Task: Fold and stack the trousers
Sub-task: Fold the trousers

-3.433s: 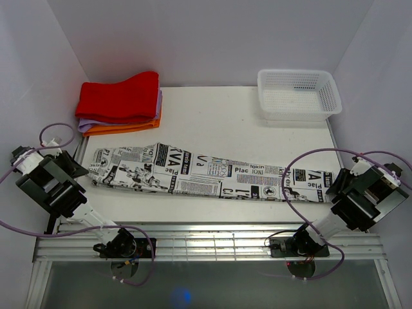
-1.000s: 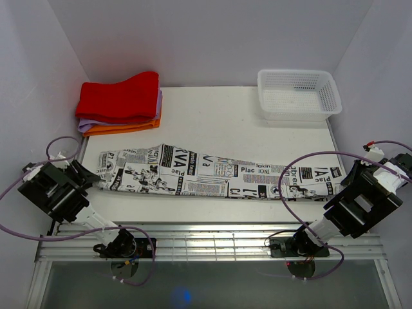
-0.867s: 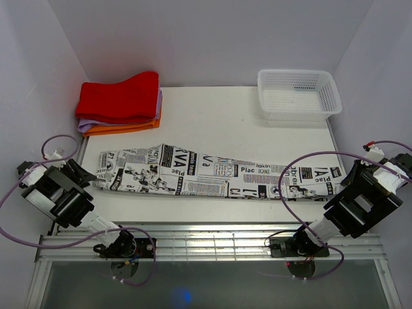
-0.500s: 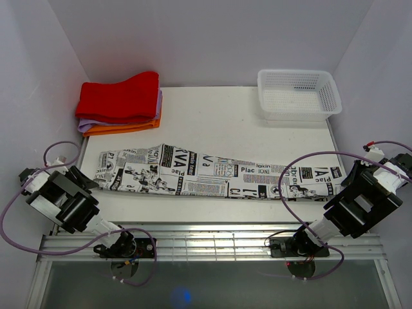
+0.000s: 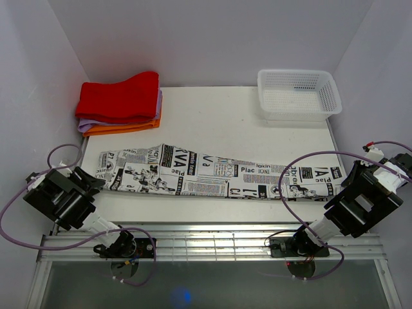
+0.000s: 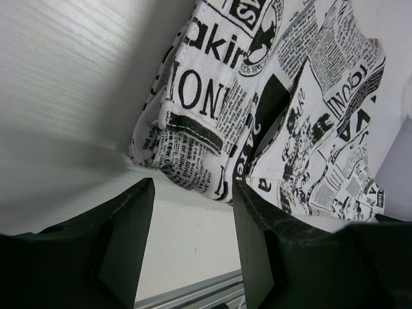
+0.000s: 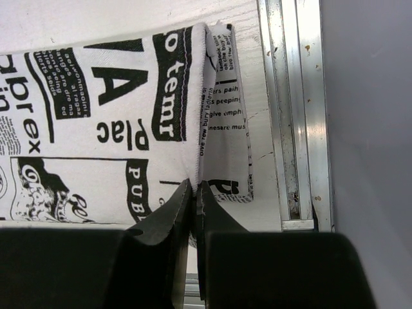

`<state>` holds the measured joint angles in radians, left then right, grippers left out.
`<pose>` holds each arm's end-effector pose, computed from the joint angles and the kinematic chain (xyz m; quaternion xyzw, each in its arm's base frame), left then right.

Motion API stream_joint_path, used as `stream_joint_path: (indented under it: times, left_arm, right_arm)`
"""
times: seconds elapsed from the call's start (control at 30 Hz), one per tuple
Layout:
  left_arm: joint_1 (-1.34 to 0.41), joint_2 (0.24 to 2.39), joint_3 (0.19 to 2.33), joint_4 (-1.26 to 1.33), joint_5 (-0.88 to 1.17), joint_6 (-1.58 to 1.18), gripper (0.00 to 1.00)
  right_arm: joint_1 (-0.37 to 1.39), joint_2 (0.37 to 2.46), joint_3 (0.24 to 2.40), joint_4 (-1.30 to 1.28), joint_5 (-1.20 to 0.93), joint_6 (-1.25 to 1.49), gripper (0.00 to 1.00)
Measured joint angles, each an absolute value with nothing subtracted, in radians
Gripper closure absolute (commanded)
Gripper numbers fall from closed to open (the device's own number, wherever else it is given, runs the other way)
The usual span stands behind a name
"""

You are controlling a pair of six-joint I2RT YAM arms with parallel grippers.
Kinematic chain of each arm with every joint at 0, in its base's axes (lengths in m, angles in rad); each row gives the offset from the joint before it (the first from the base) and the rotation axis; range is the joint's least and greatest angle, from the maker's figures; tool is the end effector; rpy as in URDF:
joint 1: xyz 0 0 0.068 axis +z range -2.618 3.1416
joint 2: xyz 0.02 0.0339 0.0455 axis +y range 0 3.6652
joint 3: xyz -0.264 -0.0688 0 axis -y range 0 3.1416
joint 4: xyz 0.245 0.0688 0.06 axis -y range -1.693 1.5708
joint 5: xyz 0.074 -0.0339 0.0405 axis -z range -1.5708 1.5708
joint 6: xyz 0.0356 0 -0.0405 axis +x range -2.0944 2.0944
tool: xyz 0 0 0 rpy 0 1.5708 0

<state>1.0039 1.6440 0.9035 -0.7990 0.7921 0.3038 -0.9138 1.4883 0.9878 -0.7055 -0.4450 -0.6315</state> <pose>0.1630 0.2089 0.1568 -0.3107 0.8686 -0.2974 0.2461 0.1831 -0.2122 0.2125 0.0953 0.9553 0.0319 0.2782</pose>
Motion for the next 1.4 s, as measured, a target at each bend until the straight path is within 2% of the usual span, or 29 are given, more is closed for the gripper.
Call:
stream_joint_path:
  times: [0.7,1.4]
  left_arm:
    - [0.977,1.68,0.877,-0.67,0.855,0.141,0.37]
    - [0.973,1.697,0.899,-0.712,0.952,0.118,0.4]
  right_arm:
    - [-0.909,1.488,0.987,-0.705,-0.443,-0.632,0.92]
    - [-0.908,1.488,0.987,-0.705,-0.436,-0.632,0.92]
